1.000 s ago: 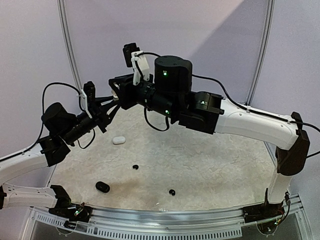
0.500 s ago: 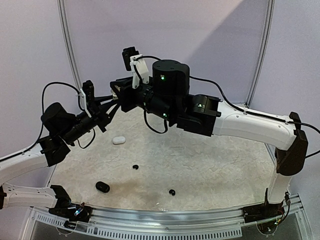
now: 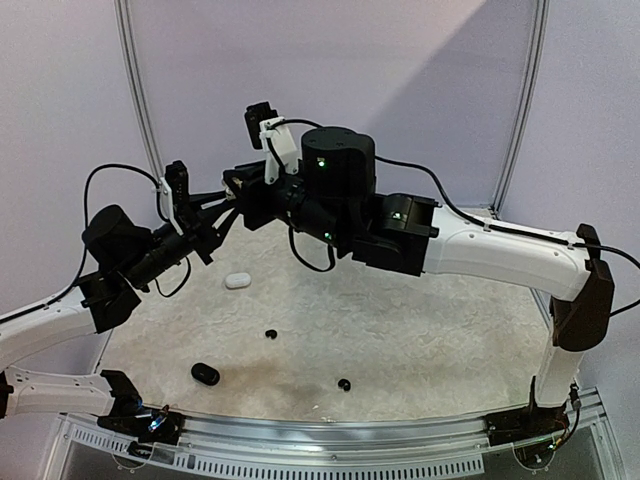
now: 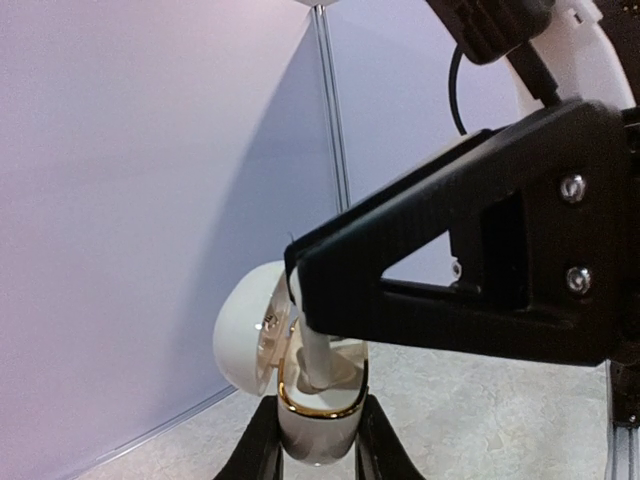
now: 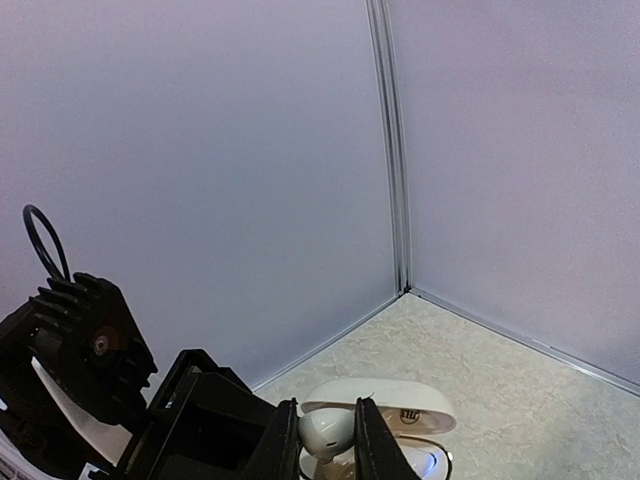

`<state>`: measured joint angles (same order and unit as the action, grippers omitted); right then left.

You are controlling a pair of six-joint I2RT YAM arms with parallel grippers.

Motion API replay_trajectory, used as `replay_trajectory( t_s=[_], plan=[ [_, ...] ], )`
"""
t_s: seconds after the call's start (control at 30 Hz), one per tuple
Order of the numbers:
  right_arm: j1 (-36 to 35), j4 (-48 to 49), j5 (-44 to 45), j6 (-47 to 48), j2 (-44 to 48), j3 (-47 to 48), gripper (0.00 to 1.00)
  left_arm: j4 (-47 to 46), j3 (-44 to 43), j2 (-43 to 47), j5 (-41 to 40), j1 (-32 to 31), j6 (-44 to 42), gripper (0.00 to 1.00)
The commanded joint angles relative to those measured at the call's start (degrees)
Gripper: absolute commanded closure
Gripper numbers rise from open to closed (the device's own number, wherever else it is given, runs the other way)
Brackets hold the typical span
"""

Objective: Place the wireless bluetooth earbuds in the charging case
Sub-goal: Insert the left earbud into the left side groove of the charging case.

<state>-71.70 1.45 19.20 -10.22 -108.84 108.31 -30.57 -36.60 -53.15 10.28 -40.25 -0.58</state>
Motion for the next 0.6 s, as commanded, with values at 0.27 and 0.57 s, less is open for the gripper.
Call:
replay_trajectory(
  t_s=[0.27, 0.57],
  plan=[
    [1.0, 1.6, 0.3, -1.6, -1.3, -2.7, 1.00, -1.6, -1.0, 0.3, 0.2, -0.9, 0.4, 1.00],
    [1.0, 4.8, 0.0, -3.2, -0.9, -6.1, 1.00, -1.9, -1.1, 0.6, -2.0, -0.9, 1.8, 1.00]
  ],
)
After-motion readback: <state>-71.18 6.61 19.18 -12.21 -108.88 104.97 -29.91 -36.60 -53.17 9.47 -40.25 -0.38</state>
